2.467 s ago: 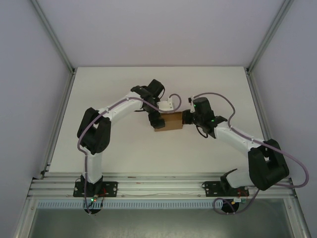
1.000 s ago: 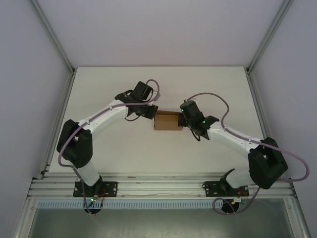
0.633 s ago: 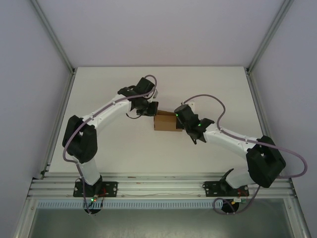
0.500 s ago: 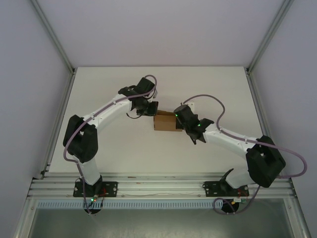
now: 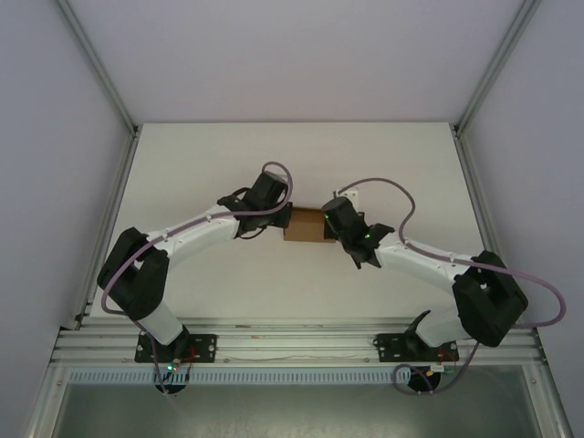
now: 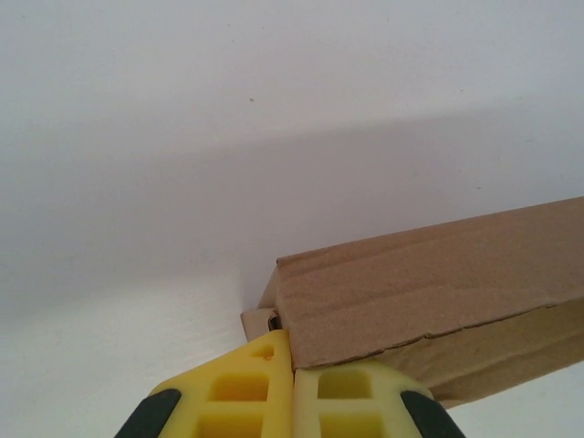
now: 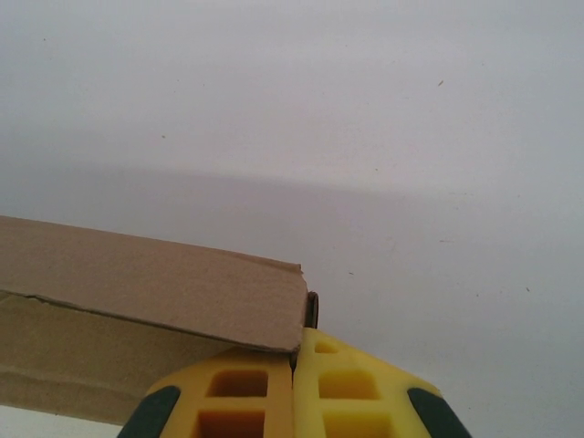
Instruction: Assemble paper box
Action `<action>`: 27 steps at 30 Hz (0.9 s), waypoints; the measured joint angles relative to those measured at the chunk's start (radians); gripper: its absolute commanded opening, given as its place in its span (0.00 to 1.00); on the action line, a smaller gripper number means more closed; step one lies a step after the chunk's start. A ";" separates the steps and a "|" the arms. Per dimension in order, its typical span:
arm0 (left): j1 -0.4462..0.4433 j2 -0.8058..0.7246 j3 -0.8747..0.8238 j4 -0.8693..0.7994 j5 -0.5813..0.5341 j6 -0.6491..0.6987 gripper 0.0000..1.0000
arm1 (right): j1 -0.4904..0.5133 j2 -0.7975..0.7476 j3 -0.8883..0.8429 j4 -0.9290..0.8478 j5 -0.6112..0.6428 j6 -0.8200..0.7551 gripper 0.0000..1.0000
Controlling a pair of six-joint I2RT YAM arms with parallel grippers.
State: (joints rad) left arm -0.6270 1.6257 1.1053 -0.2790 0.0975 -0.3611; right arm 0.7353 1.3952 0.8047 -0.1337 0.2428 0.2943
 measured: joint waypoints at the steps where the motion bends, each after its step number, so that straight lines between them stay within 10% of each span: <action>1: -0.011 -0.004 -0.016 0.019 -0.019 0.009 0.00 | 0.000 -0.005 -0.005 0.000 -0.004 -0.001 0.20; 8: -0.047 -0.014 -0.045 0.076 -0.057 0.046 0.00 | 0.004 -0.055 -0.007 -0.067 -0.076 -0.002 0.63; 13: -0.054 -0.014 -0.048 0.084 -0.058 0.049 0.00 | -0.012 -0.138 -0.003 -0.088 -0.167 -0.005 0.75; 18: -0.054 -0.014 -0.048 0.085 -0.058 0.049 0.00 | -0.063 -0.193 0.025 -0.083 -0.180 0.018 0.75; 27: -0.054 -0.014 -0.048 0.086 -0.058 0.056 0.03 | -0.148 -0.109 0.033 -0.102 -0.201 0.084 0.45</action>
State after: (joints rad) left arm -0.6811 1.6119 1.0576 -0.1932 0.0391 -0.3050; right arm 0.5869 1.2861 0.8379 -0.2356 0.0422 0.3779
